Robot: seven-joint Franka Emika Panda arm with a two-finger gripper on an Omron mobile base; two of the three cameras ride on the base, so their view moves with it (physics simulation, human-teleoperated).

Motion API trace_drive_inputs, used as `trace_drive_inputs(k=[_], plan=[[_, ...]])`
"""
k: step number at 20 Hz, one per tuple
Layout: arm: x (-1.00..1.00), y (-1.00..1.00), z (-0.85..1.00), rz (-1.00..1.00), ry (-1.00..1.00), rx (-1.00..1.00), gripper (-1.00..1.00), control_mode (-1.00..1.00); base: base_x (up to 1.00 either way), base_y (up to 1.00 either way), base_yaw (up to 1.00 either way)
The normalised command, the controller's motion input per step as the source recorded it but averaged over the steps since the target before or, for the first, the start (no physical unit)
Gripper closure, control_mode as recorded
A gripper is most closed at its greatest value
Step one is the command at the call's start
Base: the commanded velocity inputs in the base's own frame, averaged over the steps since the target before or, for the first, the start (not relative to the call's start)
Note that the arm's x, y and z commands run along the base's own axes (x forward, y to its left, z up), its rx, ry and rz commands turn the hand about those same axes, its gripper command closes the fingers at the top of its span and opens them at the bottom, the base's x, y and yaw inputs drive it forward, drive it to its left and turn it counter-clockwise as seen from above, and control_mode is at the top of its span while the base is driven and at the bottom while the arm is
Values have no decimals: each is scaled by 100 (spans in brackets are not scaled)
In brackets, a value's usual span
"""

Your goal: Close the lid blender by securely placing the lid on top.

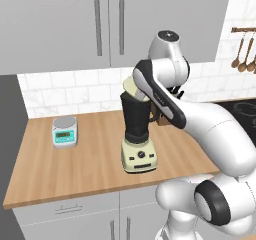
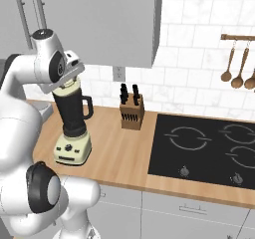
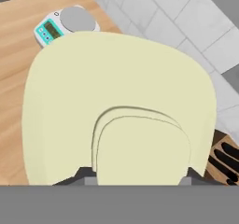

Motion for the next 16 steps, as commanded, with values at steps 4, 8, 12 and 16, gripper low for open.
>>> trace_drive_inputs(k=[4, 8, 12, 16], plan=[[4, 11, -36, 0, 9, 0, 100, -100, 0, 0, 0], [41, 42, -41, 0, 22, 0, 100, -100, 0, 0, 0], [24, 28, -84, 0, 22, 0, 100, -100, 0, 0, 0], [0, 0, -100, 0, 1, 0, 100, -100, 0, 0, 0]])
